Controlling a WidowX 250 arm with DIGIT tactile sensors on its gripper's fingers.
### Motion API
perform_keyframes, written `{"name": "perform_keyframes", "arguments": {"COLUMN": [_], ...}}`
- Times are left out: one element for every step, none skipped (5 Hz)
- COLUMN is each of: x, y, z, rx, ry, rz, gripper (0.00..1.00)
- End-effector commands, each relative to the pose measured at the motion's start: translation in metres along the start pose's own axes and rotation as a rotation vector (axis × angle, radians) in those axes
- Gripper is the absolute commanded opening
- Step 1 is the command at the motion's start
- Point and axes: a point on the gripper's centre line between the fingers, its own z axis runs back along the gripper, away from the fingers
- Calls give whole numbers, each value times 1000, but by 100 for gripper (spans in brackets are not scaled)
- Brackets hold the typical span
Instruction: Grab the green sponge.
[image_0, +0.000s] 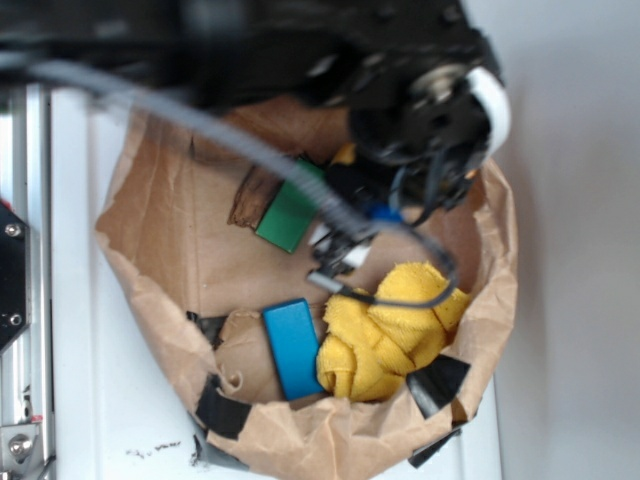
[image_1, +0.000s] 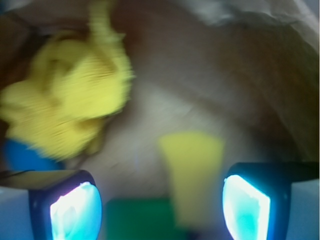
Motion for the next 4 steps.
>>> {"name": "perform_keyframes", "arguments": {"x": [44, 29, -5, -28], "y": [42, 28, 6, -1], "z": [-25, 0, 48, 63], "rx": [117, 60, -22, -47], "ry": [-19, -39, -90, -129], "rz": [-44, -117, -174, -217], "gripper": [100, 100, 100, 100]}}
